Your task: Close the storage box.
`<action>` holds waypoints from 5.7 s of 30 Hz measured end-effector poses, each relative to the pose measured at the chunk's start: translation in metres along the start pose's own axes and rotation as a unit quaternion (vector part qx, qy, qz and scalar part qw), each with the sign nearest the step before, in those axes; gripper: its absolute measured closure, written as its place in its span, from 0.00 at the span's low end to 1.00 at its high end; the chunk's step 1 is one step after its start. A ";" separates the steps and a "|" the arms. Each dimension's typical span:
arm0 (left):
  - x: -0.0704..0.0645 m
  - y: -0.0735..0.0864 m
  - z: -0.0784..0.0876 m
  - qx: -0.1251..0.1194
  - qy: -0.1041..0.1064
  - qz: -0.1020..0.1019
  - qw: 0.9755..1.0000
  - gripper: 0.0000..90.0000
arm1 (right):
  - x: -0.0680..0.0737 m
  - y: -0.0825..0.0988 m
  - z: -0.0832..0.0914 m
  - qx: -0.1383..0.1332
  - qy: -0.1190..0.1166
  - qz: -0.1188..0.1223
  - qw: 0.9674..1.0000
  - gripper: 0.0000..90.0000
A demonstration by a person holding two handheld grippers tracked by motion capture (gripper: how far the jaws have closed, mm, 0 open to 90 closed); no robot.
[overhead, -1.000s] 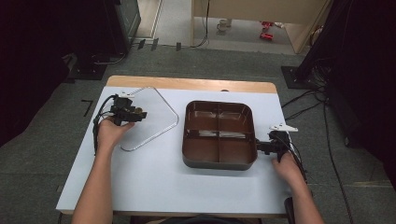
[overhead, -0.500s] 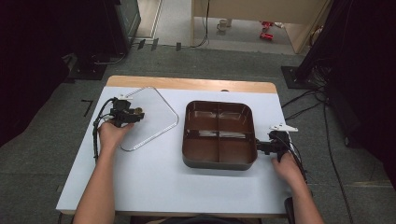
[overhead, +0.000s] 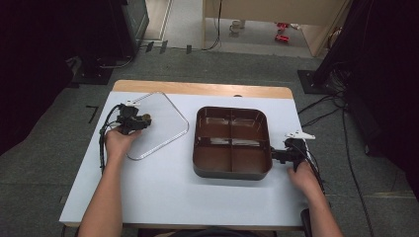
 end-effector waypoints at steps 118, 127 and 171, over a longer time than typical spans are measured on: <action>-0.270 -0.100 -0.015 -0.007 0.254 -0.219 0.942 0.66 | 0.000 0.000 0.000 0.001 0.000 0.000 1.000 0.13; -0.269 -0.099 -0.015 -0.008 0.259 -0.219 0.941 0.65 | 0.000 0.000 0.000 0.001 0.001 0.000 1.000 0.13; -0.201 -0.069 0.046 -0.044 0.249 -0.148 0.956 0.40 | 0.000 0.000 0.000 0.000 0.001 0.000 1.000 0.13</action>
Point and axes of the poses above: each handheld gripper's, and its own axes: z roughly backward along the jaws, y roughly out of its underside, x roughly to its left, the point moved 5 cm from there along -z, roughly forward along the jaws, and after that the axes turned 7 degrees about -z, right-handed, at the moved point
